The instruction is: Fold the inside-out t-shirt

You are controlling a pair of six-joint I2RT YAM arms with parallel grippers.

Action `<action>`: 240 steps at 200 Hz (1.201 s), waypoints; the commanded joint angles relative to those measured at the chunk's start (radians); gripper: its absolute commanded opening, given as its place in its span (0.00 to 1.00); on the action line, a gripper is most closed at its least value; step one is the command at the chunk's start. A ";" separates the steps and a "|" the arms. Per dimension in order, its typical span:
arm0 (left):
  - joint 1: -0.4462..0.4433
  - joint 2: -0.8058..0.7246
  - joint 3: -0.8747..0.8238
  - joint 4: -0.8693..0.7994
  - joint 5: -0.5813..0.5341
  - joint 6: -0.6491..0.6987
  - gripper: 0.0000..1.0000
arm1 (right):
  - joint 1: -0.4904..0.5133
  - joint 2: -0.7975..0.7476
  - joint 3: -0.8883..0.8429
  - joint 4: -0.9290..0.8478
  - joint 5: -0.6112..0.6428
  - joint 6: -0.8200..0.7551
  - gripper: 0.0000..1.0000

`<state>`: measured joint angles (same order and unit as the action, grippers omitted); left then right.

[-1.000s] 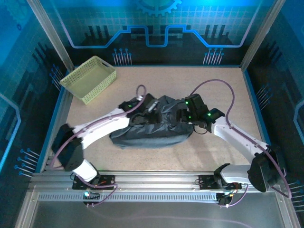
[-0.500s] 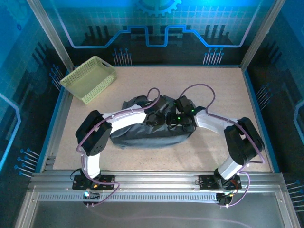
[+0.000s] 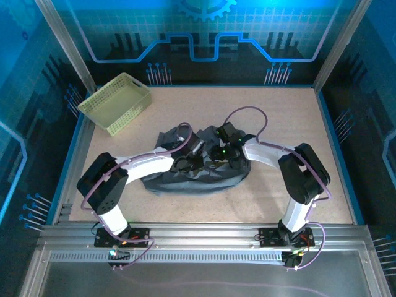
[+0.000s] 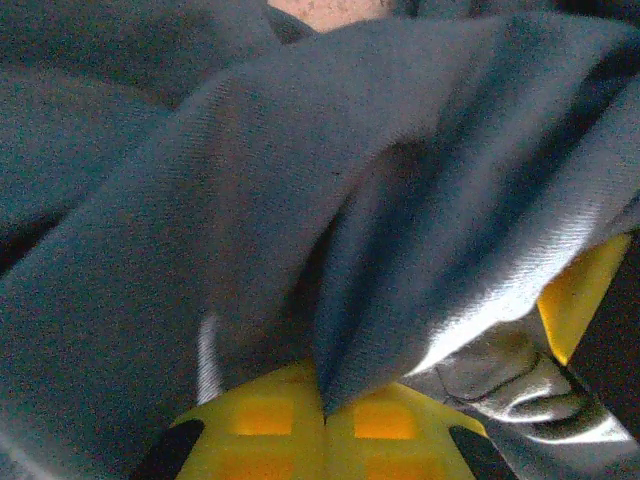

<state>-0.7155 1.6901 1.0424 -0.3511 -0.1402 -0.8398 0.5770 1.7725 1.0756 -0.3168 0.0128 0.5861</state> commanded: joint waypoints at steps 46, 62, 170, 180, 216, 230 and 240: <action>0.035 -0.016 -0.026 -0.015 0.006 -0.001 0.02 | 0.038 -0.094 0.065 -0.124 0.085 -0.056 0.00; 0.042 -0.011 -0.008 -0.033 -0.004 0.016 0.02 | 0.041 -0.194 0.061 -0.160 0.059 -0.060 0.00; 0.081 0.028 0.116 -0.163 -0.096 0.166 0.20 | -0.023 -0.581 0.023 -0.251 -0.198 0.036 0.00; 0.072 -0.016 0.088 -0.147 -0.119 0.175 0.32 | -0.026 -0.580 0.042 -0.254 -0.208 0.040 0.00; -0.052 -0.248 -0.045 0.007 -0.197 0.232 0.46 | -0.028 -0.503 0.093 -0.266 -0.174 0.043 0.00; -0.119 -0.323 -0.086 0.069 -0.234 0.255 0.51 | -0.026 -0.472 0.113 -0.253 -0.180 0.041 0.00; -0.157 -0.358 -0.114 0.131 -0.230 0.270 0.54 | -0.025 -0.461 0.124 -0.246 -0.182 0.044 0.00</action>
<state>-0.7834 1.4376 0.9844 -0.3798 -0.3050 -0.6388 0.5594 1.2758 1.1526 -0.5648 -0.1486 0.6140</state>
